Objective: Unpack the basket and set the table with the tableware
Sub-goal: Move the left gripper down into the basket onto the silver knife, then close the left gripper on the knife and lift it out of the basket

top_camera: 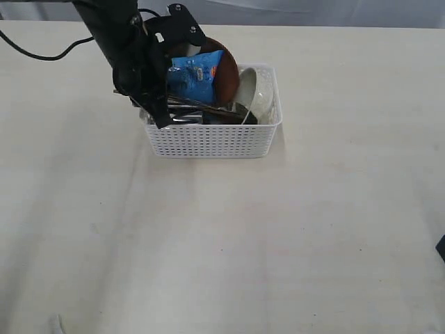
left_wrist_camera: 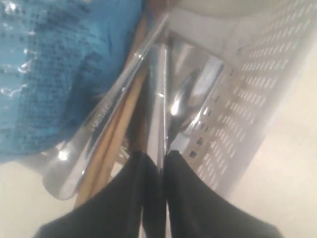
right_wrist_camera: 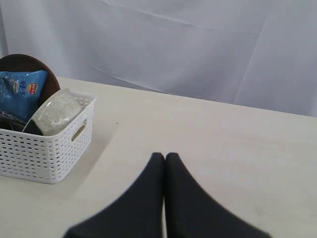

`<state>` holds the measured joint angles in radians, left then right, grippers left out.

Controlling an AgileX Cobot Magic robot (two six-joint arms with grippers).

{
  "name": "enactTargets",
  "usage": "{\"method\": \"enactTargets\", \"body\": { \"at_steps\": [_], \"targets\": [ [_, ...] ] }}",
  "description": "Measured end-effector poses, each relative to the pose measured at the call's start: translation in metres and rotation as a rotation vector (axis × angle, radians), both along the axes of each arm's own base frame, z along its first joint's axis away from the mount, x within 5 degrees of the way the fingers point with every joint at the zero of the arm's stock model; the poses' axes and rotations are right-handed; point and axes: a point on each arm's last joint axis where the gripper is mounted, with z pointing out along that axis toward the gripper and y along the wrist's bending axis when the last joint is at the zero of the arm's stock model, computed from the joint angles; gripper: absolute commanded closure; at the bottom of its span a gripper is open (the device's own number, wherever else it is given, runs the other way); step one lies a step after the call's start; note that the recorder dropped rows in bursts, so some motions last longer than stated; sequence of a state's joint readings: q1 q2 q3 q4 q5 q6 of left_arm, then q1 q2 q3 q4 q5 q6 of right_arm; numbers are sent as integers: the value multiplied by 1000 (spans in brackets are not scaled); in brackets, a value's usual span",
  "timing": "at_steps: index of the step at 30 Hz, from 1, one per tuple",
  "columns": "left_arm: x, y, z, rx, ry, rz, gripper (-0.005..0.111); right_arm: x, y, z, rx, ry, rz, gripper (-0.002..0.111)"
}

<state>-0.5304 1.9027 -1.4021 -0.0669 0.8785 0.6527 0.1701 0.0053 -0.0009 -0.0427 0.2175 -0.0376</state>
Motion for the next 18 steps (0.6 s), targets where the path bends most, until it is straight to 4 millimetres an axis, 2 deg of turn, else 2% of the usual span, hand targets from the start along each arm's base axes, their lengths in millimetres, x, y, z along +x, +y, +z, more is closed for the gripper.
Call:
{"method": "enactTargets", "body": {
  "at_steps": [10, 18],
  "targets": [
    [-6, 14, 22, 103, -48, -30, 107, 0, 0, 0, 0, 0, 0, 109],
    [-11, 19, 40, 95, -88, 2, 107, 0, 0, 0, 0, 0, 0, 109]
  ]
}}
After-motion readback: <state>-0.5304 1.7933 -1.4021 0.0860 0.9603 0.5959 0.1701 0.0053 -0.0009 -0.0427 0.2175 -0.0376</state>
